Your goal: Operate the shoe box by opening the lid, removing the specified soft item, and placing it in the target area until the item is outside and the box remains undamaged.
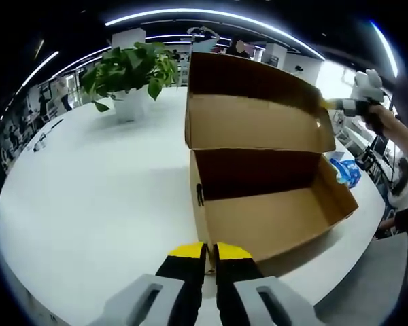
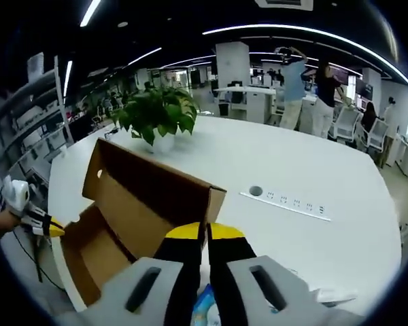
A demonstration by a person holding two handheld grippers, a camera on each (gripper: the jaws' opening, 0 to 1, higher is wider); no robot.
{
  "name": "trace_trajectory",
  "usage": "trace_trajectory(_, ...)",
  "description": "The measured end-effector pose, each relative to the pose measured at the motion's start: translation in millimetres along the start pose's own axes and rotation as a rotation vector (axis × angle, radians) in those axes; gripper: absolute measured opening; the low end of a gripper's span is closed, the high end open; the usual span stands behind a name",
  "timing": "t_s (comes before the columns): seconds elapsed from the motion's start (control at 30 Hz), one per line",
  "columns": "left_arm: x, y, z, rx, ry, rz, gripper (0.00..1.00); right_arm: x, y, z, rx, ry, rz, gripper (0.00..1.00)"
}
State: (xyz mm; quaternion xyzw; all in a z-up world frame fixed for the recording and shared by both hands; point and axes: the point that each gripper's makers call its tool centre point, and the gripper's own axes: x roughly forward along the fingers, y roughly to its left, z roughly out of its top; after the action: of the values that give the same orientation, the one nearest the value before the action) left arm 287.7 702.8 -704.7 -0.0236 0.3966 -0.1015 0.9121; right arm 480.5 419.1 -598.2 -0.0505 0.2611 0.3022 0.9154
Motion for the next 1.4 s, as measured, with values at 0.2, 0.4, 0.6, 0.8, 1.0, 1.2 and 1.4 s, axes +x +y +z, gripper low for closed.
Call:
trace_trajectory(0.2,0,-0.1,-0.2,0.006,0.000,0.001,0.04,-15,10,-0.7,-0.033,-0.036,0.001,0.00)
trace_trajectory(0.4,0,-0.1,-0.3,0.007,-0.002,-0.002,0.04,-28,19,-4.5,-0.031,-0.059,0.010,0.00)
trace_trajectory(0.6,-1,-1.2,-0.5,0.011,-0.005,-0.005,0.04,-40,28,-10.0,-0.025,-0.082,0.013,0.01)
trace_trajectory(0.8,-2,-1.3,-0.5,0.009,-0.012,-0.008,0.04,-49,36,-15.8,-0.043,-0.107,0.008,0.01)
trace_trajectory(1.0,-2,-1.6,-0.4,0.015,-0.012,-0.006,0.04,-55,40,-21.0,-0.043,-0.120,0.005,0.01)
trace_trajectory(1.2,-2,-1.4,-0.3,0.010,-0.015,-0.006,0.05,-63,48,-29.1,-0.023,-0.123,0.014,0.01)
trace_trajectory(1.4,-2,-1.4,-0.3,0.009,-0.016,-0.004,0.05,-70,55,-38.5,0.007,-0.121,0.023,0.02)
